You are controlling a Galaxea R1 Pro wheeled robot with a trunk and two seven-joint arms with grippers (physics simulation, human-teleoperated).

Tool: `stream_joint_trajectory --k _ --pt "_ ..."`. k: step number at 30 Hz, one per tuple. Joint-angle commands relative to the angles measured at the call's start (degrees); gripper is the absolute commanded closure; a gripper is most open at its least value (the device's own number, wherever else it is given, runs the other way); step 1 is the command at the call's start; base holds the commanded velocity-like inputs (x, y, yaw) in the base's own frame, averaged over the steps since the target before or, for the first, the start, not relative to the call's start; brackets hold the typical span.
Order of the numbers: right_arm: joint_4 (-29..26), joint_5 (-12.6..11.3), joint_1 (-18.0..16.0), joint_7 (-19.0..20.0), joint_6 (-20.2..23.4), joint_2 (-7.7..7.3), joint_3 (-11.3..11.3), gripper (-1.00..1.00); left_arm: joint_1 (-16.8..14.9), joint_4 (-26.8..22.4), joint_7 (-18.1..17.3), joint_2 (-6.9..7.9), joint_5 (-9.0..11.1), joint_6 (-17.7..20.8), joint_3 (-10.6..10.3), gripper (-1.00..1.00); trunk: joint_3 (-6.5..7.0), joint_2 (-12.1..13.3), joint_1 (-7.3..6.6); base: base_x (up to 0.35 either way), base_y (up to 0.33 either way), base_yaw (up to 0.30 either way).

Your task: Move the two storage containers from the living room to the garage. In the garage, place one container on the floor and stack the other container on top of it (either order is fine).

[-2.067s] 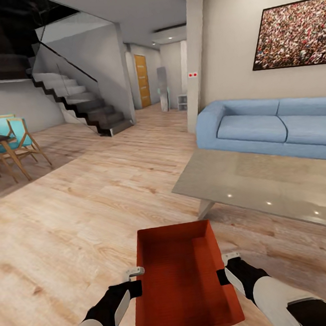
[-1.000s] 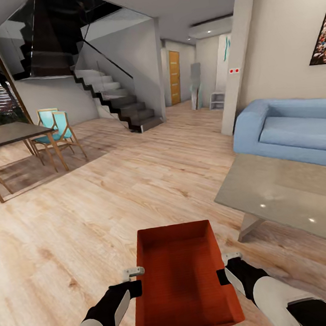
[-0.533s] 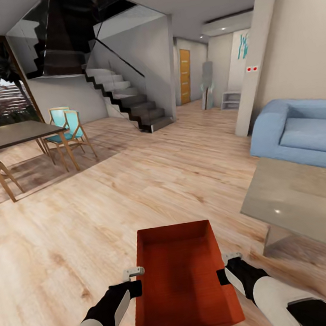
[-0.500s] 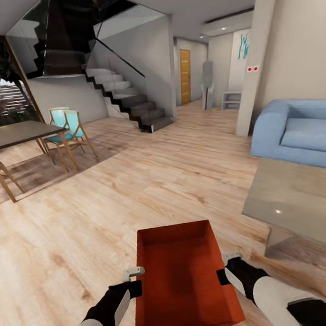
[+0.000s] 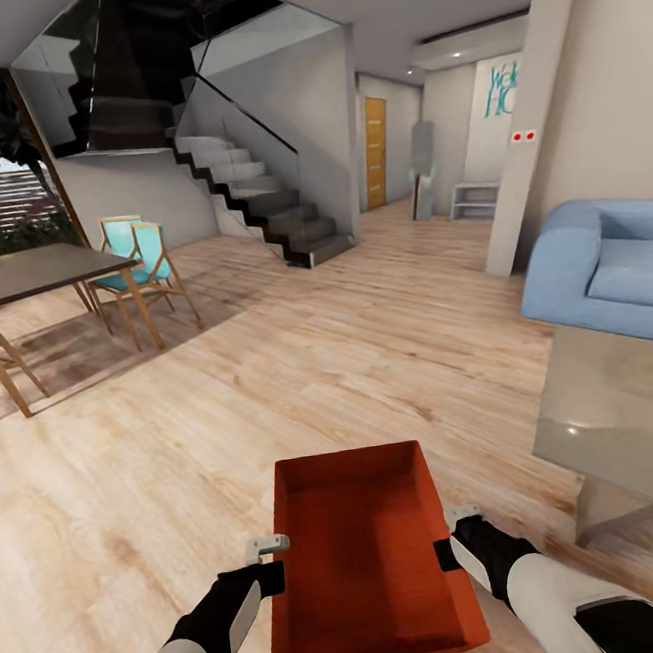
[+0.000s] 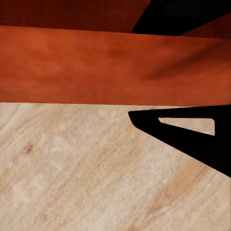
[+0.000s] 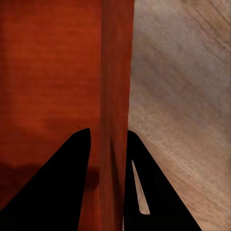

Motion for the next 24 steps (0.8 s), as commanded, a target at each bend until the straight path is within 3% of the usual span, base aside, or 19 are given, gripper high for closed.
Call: stream_joint_trajectory --k 1,11,24 --pt "-0.1 0.7 0.0 -0.2 0.5 -0.02 0.2 1.00 0.0 -0.1 0.2 -0.02 -0.4 0.4 0.4 1.00 -0.05 0.0 0.02 0.295 0.222 0.000" --pt "-0.1 0.7 0.0 -0.2 0.5 -0.02 0.2 1.00 0.0 -0.1 0.2 -0.02 -0.4 0.4 0.4 1.00 -0.05 0.0 0.02 0.297 0.222 -0.034" --pt "-0.1 0.7 0.0 -0.2 0.5 -0.02 0.2 1.00 0.0 -0.1 0.2 -0.02 -0.4 0.4 0.4 1.00 -0.05 0.0 0.02 0.300 0.217 -0.246"
